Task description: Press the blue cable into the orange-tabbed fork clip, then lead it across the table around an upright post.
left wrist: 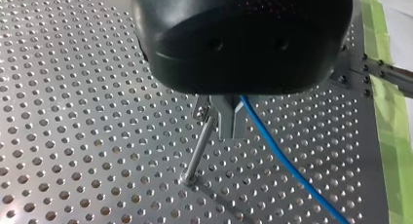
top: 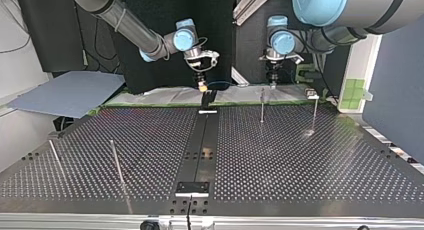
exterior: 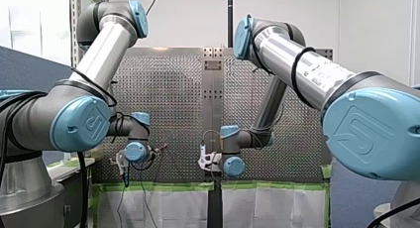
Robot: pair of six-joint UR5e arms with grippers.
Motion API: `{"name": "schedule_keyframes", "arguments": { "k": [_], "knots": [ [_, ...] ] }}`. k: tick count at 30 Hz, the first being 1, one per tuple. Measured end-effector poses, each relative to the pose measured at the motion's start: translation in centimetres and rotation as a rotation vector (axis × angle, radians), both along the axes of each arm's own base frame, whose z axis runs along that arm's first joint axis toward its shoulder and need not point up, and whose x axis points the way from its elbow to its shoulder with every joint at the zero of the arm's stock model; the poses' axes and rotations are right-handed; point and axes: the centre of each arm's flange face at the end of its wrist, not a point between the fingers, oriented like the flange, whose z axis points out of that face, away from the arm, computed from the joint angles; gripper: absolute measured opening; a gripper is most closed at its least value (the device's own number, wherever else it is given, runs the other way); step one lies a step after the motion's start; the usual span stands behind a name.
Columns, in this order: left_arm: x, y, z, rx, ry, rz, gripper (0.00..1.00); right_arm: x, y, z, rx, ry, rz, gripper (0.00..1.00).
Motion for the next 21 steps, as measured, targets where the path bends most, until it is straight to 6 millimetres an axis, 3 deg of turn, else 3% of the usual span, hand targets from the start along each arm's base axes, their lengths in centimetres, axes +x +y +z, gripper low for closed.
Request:
{"name": "schedule_keyframes", "arguments": {
  "k": [21],
  "knots": [
    [2.3, 0.4, 0.7, -0.070, -0.012, -0.020, 0.00, -1.5, -1.6, -0.3, -0.001, 0.011, -0.031, 0.00]
  ]
}}
